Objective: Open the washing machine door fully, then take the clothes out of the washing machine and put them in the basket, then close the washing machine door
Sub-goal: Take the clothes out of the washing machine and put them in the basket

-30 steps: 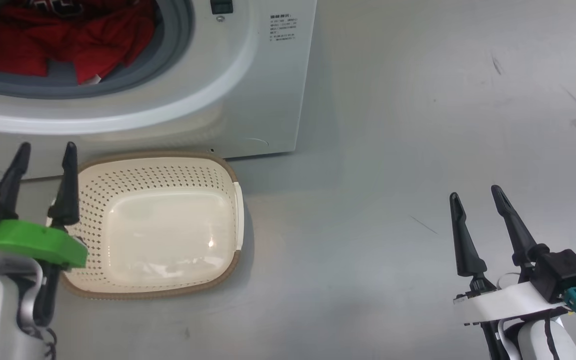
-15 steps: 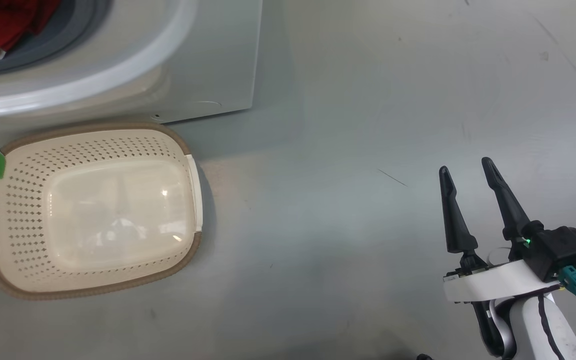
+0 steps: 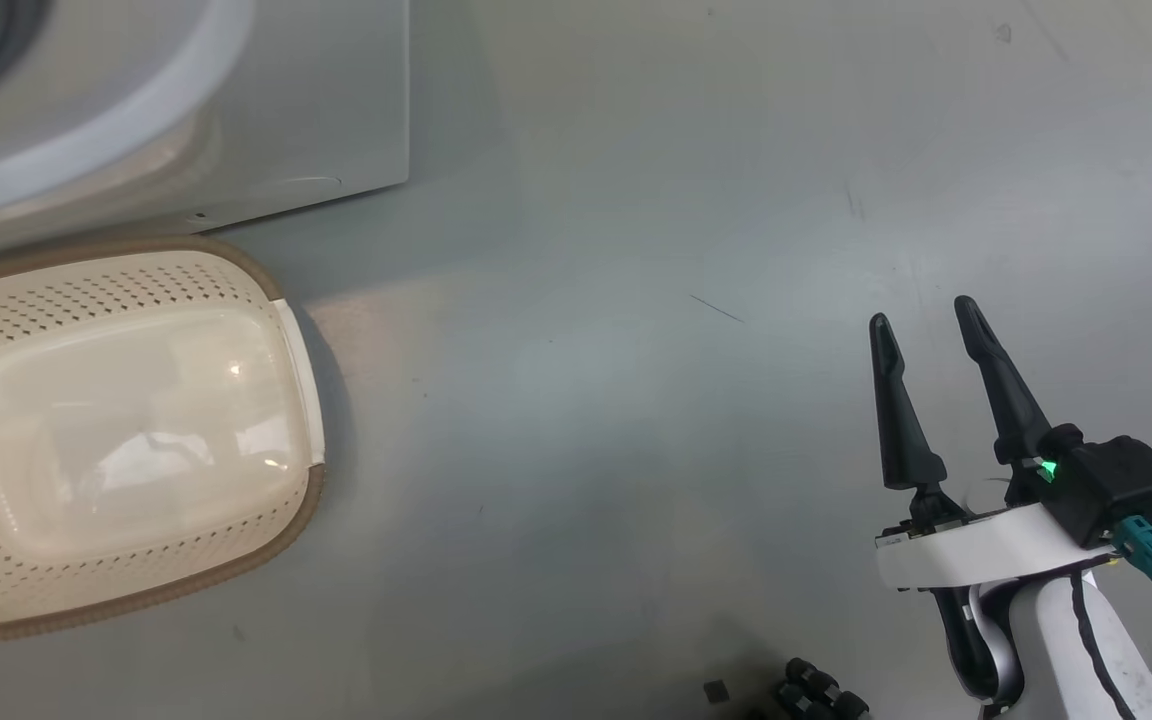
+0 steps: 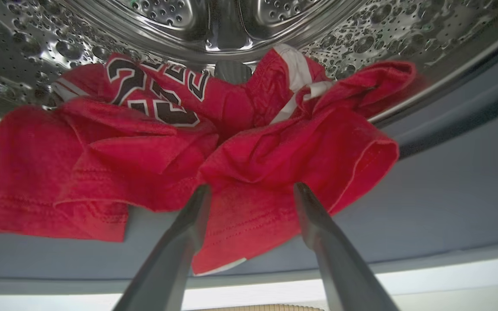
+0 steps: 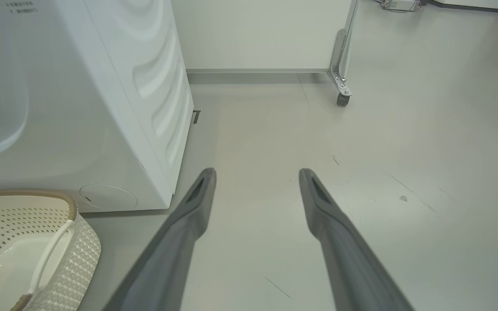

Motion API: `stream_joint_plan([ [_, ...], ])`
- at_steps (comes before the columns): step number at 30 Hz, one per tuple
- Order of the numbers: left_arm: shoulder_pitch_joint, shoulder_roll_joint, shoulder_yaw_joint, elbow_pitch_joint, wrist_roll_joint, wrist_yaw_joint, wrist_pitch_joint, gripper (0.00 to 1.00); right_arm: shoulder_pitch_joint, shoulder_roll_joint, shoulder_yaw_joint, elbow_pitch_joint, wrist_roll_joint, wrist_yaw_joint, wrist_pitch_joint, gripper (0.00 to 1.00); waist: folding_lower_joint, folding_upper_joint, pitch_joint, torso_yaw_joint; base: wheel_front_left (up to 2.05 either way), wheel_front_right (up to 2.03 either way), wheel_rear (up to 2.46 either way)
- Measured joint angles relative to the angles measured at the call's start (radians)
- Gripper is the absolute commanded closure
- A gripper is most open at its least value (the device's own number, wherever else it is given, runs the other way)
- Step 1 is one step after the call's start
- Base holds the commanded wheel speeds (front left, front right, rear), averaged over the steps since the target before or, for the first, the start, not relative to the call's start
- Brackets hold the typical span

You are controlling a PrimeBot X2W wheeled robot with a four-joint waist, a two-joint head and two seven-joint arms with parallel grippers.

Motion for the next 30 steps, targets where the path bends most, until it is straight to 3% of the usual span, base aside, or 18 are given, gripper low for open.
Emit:
stream_joint_plan([
  [11,-0.079,0.033,-0.009,0.100,0.030,0.046,0.070,0.00,-0.018,0.002,0.032,0.003,0.025,-0.009,0.000,0.00,0.0000,0.0000,0.025,-0.041,0.00,0.00,0.00],
  [30,-0.181,0.029,-0.036,0.216,0.030,0.058,0.137,0.00,-0.031,0.002,0.043,0.002,0.040,-0.042,0.000,0.00,0.0000,0.0000,0.036,-0.060,0.00,0.00,0.00],
])
